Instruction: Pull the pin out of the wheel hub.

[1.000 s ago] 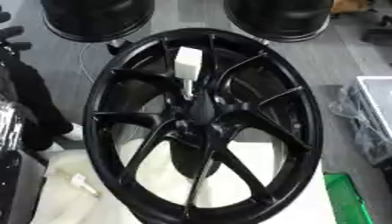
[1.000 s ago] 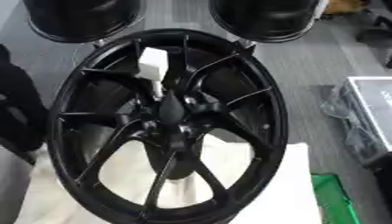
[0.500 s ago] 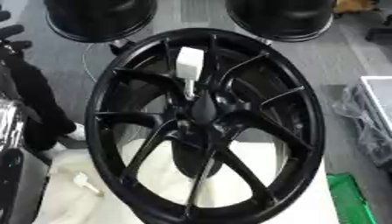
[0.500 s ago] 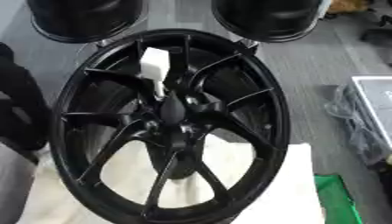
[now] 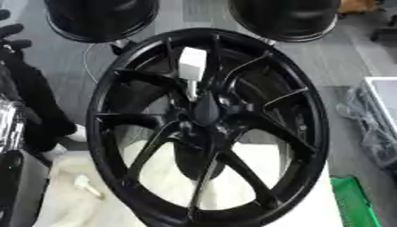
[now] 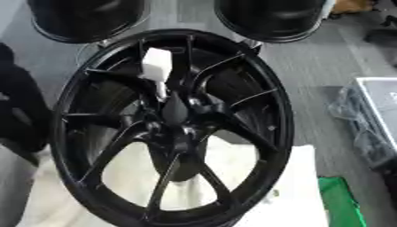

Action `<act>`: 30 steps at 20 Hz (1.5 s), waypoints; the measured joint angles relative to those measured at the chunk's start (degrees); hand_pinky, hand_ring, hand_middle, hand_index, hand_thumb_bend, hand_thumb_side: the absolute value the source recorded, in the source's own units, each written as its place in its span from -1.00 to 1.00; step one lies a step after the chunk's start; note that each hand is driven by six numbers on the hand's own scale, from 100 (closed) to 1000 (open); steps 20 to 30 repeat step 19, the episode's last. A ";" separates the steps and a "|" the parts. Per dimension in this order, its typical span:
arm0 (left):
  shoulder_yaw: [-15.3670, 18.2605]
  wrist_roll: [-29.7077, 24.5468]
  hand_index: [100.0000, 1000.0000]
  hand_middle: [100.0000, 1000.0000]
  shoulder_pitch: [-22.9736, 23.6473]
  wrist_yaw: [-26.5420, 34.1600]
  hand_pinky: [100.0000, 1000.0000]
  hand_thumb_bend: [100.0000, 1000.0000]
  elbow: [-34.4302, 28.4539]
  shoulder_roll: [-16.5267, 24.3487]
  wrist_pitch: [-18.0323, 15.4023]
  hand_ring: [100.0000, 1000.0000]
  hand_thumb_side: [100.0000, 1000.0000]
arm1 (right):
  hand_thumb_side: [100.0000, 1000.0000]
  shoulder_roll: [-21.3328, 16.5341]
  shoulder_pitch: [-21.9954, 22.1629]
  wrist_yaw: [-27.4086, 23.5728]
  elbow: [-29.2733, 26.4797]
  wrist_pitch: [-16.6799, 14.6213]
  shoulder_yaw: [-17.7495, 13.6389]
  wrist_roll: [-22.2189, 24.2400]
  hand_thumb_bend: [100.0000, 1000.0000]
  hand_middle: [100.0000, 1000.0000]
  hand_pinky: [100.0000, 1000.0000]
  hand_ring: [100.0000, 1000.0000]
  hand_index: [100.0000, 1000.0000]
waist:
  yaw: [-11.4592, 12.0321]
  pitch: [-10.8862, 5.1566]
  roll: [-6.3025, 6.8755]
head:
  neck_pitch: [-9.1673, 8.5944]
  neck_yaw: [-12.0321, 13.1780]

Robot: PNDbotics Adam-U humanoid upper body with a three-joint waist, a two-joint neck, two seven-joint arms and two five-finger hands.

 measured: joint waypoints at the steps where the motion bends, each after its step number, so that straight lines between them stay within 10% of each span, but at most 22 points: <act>1: -0.02 -0.04 0.43 0.28 0.00 0.00 0.09 -1.00 0.00 0.00 0.01 0.24 0.44 | 0.21 -0.02 -0.73 -1.56 -0.45 -0.40 0.00 -1.69 -1.00 0.59 0.59 0.62 0.83 | 0.03 -0.02 -0.01 | 0.04 0.00; 7: -0.59 -1.18 0.43 0.28 -0.02 -0.07 0.09 -1.00 0.00 0.00 0.11 0.24 0.44 | 0.43 -0.78 -7.65 -14.33 -1.27 -8.23 1.93 -8.61 -1.00 0.62 0.55 0.58 0.84 | 0.55 -0.06 0.09 | 0.22 -0.08; 16: -2.26 -3.94 0.46 0.32 -0.18 -0.76 0.10 -1.00 0.00 -0.06 -0.14 0.26 0.44 | 0.40 1.28 -18.03 -26.94 0.24 -18.99 4.98 -5.52 -1.00 0.64 0.55 0.58 0.82 | 1.14 -0.08 0.75 | 0.22 -0.68; 30: -2.65 -4.67 0.47 0.34 -0.52 -1.08 0.10 -1.00 0.01 -0.11 -0.28 0.28 0.45 | 0.41 2.48 -20.29 -28.03 2.60 -20.45 5.56 -4.13 -1.00 0.69 0.55 0.61 0.86 | 1.42 -0.08 1.03 | 0.21 -0.82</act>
